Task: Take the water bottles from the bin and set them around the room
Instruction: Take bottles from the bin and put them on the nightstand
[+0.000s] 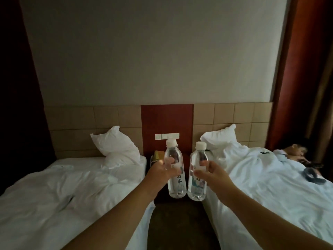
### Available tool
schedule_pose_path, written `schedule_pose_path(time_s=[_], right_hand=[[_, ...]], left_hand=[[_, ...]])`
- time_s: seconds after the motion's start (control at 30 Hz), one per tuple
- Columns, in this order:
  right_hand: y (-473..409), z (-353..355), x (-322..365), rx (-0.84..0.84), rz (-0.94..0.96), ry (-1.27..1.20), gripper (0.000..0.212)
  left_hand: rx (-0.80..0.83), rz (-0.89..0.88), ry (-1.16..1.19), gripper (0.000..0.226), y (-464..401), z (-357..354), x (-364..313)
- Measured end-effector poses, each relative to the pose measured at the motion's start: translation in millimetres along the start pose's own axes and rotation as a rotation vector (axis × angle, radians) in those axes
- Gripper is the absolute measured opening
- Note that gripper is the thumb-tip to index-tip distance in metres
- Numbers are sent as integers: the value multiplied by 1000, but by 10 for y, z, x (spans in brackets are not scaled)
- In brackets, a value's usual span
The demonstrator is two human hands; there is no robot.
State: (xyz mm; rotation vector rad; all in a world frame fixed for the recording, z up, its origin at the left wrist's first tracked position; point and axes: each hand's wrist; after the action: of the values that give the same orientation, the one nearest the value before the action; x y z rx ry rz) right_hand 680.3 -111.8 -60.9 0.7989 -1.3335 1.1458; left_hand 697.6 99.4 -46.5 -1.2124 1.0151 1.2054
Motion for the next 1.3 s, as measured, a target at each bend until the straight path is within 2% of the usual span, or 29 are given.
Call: schedule_pose_path(time_s=[0.1,0.2,0.33,0.57,0.77,1.0,1.2,1.3], right_hand=[[-832,-78,-149,44,-17,-3,42],[-1546,-208,-296,74,-40,-12,49],[-2524,-402,-514,90,-13,5,72],[-4438,-967,-831,35,-11,40,43],[-5883,-1358,-963,71,-22,72,42],[-7468,-1685,-1590,94,-84,131,41],[-8871,-1987,-2409,172,-102,172,49],[-9493,-2138,-2851,226,-152,220,50]], left_hand=[[-38,14,-8,44,-694,-212,47],[-68,43,-33,50,-1358,-328,157],[-115,47,-88,53,-2346,-448,349],[-57,26,-176,72,-4329,-628,749],[-17,59,-177,62,-5955,-811,907],[12,40,-310,83,-7511,-1112,1371],[27,84,-364,59,-8899,-1551,1990],[28,129,-401,60,-9504,-1750,2371]])
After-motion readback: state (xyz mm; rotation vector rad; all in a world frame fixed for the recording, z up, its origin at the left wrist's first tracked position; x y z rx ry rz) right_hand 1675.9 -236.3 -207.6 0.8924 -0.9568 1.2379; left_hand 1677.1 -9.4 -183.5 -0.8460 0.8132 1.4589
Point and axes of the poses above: each hand's wrist, its own y-axis away from the middle knuckle, its own z-axis out of the back of the hand, x = y × z, and after that the axes turned 14 degrees about -x, right-handed
